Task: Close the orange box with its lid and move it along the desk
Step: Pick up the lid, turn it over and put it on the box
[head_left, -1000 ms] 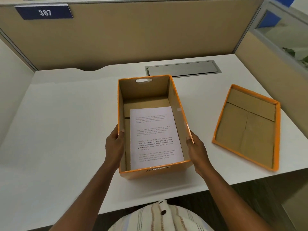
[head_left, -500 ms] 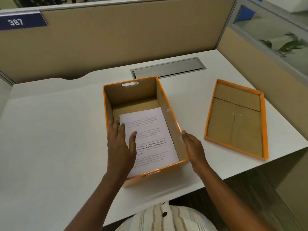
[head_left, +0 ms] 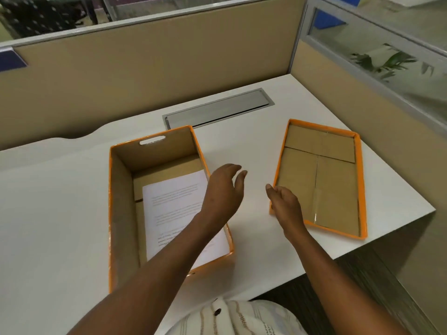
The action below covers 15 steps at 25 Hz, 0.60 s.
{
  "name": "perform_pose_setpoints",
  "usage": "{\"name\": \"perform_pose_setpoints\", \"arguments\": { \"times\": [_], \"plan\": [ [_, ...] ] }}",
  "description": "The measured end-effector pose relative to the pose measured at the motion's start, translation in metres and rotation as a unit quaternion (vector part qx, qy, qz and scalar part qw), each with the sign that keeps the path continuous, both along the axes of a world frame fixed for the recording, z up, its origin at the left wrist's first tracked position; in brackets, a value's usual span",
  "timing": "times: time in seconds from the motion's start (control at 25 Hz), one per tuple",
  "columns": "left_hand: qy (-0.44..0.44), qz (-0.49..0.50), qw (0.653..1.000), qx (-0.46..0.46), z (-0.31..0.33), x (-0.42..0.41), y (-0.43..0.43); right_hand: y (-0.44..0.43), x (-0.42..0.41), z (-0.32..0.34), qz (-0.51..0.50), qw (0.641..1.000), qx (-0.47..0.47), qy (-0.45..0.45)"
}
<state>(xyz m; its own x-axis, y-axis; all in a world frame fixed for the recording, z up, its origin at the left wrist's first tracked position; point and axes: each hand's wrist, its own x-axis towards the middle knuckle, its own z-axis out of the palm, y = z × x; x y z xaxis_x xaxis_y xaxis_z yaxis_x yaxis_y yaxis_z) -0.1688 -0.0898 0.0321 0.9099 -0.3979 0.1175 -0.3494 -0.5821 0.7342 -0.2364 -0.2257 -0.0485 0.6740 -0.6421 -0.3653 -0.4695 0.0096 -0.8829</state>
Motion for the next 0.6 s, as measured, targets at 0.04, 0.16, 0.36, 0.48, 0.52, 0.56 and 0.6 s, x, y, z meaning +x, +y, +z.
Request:
{"name": "perform_pose_setpoints", "arguments": {
  "times": [0.04,0.16,0.36,0.48,0.52,0.56,0.6],
  "plan": [
    [0.036,-0.018,0.999,0.02,-0.005,0.005,-0.019,-0.014,0.002,-0.004,-0.003,1.0,-0.021,0.008],
    [0.182,-0.06,0.975,0.114,-0.023,0.019,-0.068,-0.059,0.009,-0.009,-0.02,0.993,-0.106,0.044],
    [0.324,-0.043,0.933,0.15,-0.056,0.035,-0.117,-0.136,0.012,-0.023,-0.075,0.964,-0.229,0.111],
    [0.342,-0.018,0.927,0.152,-0.077,0.038,-0.131,-0.176,0.004,-0.041,-0.113,0.942,-0.251,0.191],
    [0.34,-0.013,0.928,0.153,-0.083,0.039,-0.133,-0.183,0.001,-0.046,-0.12,0.936,-0.255,0.211],
    [0.341,-0.004,0.928,0.152,-0.089,0.04,-0.136,-0.191,-0.002,-0.051,-0.126,0.931,-0.257,0.225],
    [0.343,0.01,0.928,0.147,-0.094,0.041,-0.139,-0.197,-0.004,-0.055,-0.131,0.927,-0.263,0.234]
  ]
}}
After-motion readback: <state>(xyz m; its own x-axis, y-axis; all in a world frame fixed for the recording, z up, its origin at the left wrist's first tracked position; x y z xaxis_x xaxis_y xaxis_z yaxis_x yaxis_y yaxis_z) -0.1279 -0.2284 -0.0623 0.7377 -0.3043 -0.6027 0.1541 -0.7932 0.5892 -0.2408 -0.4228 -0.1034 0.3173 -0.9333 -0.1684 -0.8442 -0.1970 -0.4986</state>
